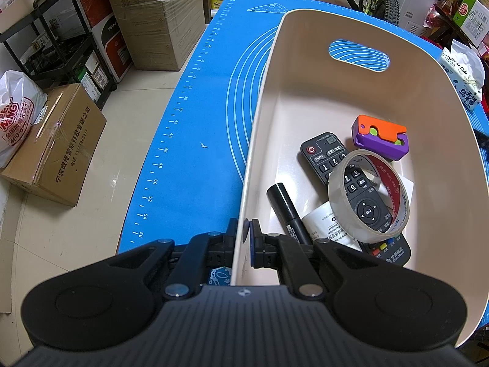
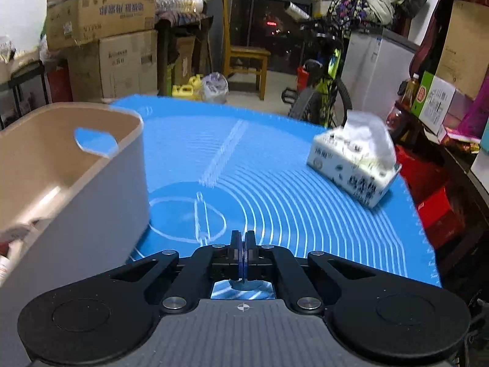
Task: Organize rigid objects
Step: 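Carry the keys into the bin and release them with right tool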
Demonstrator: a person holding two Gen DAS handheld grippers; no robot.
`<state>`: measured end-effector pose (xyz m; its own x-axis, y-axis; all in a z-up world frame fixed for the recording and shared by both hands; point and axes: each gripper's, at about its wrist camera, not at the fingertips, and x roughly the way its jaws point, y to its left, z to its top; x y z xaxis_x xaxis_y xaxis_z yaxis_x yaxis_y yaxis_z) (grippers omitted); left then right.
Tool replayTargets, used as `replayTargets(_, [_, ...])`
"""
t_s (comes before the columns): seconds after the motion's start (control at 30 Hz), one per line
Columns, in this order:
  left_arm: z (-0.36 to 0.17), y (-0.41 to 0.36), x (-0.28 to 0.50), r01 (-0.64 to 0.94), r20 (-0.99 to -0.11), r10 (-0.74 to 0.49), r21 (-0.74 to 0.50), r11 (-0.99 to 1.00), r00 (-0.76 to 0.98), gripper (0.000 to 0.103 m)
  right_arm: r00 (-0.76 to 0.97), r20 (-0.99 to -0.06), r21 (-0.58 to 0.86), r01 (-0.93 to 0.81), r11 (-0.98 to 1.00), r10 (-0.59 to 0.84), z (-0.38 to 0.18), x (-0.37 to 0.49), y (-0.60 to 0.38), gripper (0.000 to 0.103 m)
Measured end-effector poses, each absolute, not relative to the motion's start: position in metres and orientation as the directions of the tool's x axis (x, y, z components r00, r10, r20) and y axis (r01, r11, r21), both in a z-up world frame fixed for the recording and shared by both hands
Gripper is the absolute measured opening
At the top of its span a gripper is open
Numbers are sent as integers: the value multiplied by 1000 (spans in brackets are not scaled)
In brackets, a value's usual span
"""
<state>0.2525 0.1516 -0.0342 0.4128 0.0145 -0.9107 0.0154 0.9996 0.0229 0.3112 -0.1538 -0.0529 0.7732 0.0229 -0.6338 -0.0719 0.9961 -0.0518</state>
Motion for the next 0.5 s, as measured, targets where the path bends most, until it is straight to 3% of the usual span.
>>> replayTargets(0.5, [-34,152,252,16,-911,15,23,1000,413,8,859,-456,-17,-271,962,234,54,285,-98,13])
